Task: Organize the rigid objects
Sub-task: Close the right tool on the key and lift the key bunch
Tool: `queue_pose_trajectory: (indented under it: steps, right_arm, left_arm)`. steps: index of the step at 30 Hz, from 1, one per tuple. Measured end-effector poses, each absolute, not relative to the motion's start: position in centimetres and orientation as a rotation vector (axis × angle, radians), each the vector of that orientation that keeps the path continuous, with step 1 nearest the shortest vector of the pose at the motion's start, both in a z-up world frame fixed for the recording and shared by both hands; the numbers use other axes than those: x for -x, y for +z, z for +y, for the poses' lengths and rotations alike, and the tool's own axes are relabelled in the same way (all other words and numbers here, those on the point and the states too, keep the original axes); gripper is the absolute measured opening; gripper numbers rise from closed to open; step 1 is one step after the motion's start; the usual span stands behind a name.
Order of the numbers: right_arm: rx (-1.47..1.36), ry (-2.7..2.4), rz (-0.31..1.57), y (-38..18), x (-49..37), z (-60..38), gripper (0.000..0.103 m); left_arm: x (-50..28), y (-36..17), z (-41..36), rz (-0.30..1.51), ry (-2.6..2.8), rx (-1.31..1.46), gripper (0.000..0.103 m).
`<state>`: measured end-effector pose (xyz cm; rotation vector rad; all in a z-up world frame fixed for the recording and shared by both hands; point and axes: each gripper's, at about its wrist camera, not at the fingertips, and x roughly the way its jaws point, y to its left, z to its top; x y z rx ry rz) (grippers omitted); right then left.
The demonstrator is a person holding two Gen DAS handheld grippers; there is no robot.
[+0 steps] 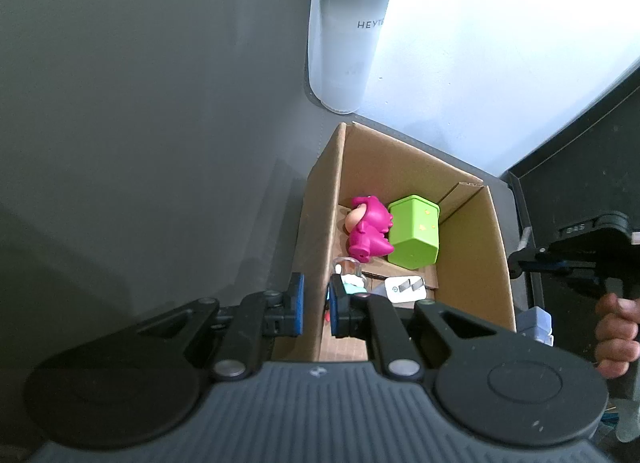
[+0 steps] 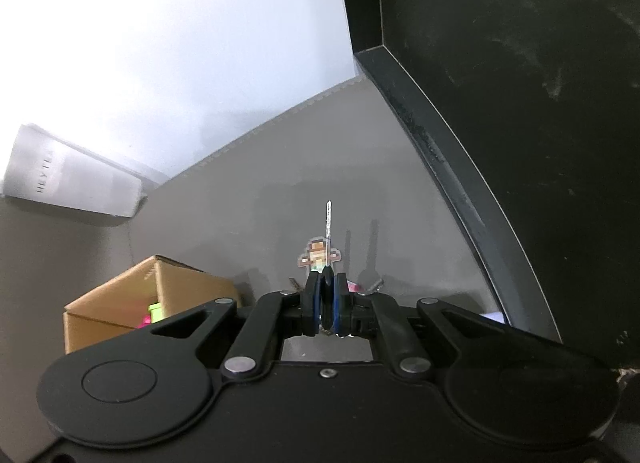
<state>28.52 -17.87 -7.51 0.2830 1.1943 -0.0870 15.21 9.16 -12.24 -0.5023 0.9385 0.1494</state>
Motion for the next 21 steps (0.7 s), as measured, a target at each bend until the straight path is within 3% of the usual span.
queue_pose_trajectory:
  steps: [21]
  right_arm:
    - [-0.300,-0.020,1.056,0.2,-24.6,-18.6,0.006]
  left_arm:
    - [-14.9,-12.0,8.6,0.926,0.164,0.491,0.011]
